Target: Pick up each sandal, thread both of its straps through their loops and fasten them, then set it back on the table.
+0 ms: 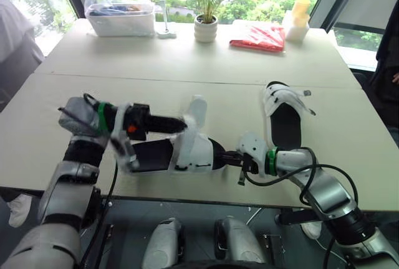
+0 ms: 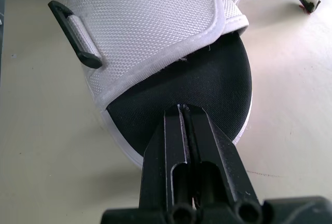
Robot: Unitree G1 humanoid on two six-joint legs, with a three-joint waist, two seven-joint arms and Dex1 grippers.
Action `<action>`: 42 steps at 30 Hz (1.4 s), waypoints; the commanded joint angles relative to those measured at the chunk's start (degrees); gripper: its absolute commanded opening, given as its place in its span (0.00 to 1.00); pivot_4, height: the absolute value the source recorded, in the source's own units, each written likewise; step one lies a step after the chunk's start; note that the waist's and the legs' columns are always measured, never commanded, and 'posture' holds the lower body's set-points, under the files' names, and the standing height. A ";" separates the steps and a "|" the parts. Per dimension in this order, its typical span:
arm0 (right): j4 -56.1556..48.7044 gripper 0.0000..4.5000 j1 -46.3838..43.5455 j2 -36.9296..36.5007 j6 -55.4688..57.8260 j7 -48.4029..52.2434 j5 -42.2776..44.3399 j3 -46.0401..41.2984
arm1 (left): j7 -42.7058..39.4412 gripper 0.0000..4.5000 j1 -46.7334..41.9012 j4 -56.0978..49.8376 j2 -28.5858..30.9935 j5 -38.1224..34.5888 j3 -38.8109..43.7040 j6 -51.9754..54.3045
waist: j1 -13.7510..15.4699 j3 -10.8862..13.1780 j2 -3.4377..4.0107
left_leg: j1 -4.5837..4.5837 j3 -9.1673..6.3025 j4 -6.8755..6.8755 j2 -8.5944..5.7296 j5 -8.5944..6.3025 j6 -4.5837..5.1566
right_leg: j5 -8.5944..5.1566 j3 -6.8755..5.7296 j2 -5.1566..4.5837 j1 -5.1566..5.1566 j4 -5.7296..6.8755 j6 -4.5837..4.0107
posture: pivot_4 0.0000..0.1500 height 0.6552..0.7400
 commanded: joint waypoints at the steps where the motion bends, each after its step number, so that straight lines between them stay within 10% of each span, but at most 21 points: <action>1: 3.49 0.00 0.69 -0.32 1.88 -0.95 -2.11 0.53 | 2.80 0.01 -1.43 11.05 1.53 3.71 -0.68 6.76 | -0.16 0.00 -0.01 | 0.01 0.02 -0.03 0.00 0.00 0.01 | 0.00 0.01 0.00 0.00 0.00 0.02 | 1.00 0.81; 12: 4.67 0.00 -0.91 0.19 1.60 -0.11 -1.82 0.80 | 14.18 0.01 2.70 7.44 3.13 12.71 -3.67 17.22 | 0.04 0.02 -0.13 | -0.08 -0.03 -0.05 0.03 -0.01 0.01 | 0.10 0.03 -0.11 -0.09 -0.05 0.17 | 1.00 0.81; 22: 5.05 0.00 -1.43 -0.75 0.92 1.79 -2.30 1.55 | 18.32 0.97 9.44 -17.15 9.03 5.26 -1.57 52.34 | -0.36 0.03 -0.11 | -0.21 -0.05 -0.10 0.06 -0.01 0.00 | 0.09 0.05 -0.15 -0.24 -0.05 0.15 | 1.00 0.81; 35: 5.98 0.00 -1.39 -1.01 -0.36 2.73 -2.93 2.23 | 21.71 0.99 18.80 -48.06 28.42 -25.74 4.72 140.66 | -0.57 0.09 -0.02 | -0.23 -0.11 -0.16 0.04 -0.02 -0.01 | -0.03 0.04 -0.18 -0.18 -0.19 -0.06 | 1.00 0.81; 42: 5.91 0.00 -1.28 -1.12 -0.71 3.12 -3.53 2.61 | 42.41 0.99 13.95 -49.19 18.05 -47.55 12.64 177.06 | -0.26 0.08 -0.07 | -0.22 -0.11 -0.14 0.03 -0.01 0.00 | 0.07 0.04 -0.13 -0.16 -0.17 0.14 | 1.00 0.81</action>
